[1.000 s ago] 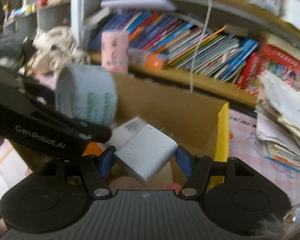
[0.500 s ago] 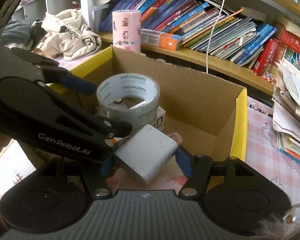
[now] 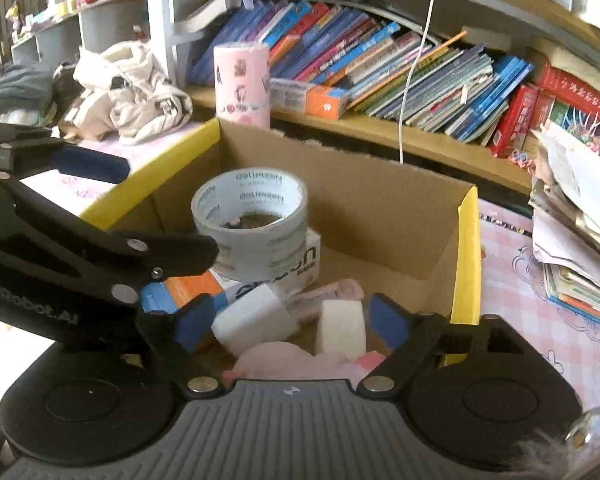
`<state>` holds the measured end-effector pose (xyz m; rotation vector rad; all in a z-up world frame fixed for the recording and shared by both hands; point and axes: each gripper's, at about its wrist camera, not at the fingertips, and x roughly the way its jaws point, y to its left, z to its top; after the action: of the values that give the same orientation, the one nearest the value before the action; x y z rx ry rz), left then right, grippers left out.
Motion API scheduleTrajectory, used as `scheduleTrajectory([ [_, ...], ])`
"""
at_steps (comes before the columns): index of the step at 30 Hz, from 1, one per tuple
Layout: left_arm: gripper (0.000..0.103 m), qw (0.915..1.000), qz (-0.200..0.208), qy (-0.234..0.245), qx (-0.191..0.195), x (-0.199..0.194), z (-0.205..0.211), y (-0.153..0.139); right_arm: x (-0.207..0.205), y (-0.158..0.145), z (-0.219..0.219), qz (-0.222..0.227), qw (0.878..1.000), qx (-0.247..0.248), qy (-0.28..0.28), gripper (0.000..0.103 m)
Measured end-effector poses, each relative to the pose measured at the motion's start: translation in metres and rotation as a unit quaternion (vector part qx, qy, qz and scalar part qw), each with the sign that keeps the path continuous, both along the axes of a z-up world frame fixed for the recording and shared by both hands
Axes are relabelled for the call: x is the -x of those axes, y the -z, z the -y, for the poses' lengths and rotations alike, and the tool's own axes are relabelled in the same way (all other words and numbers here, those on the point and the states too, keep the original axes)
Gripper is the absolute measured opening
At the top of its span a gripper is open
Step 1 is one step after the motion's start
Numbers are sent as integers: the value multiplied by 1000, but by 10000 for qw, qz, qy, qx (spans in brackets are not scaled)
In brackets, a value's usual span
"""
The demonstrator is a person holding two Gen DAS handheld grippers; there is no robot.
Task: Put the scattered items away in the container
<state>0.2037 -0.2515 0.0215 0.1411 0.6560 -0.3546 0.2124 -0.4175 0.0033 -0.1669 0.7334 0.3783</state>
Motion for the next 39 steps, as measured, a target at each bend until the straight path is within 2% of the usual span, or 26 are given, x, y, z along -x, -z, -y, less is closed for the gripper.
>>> scheduleTrajectory([
  [4, 102, 9990, 315, -224, 204, 12, -10, -8, 11, -6, 2, 220, 9996, -144, 122, 85],
  [10, 102, 9957, 565, -563, 468, 28, -22, -15, 26, -13, 3, 525, 9974, -304, 398, 88],
  [17, 103, 9939, 776, -630, 465, 52, -33, -16, 47, -23, 2, 933, 9918, -368, 788, 94],
  [26, 103, 9920, 889, -708, 550, 87, -63, -15, 90, -30, -21, 1253, 9845, -120, 1224, 100],
  [34, 103, 9931, 704, -858, 378, 122, -100, -1, 134, -22, -60, 1171, 9818, 134, 1491, 103],
  [39, 103, 9924, 550, -1033, 375, 138, -124, 3, 154, -12, -79, 844, 9835, 134, 1594, 103],
])
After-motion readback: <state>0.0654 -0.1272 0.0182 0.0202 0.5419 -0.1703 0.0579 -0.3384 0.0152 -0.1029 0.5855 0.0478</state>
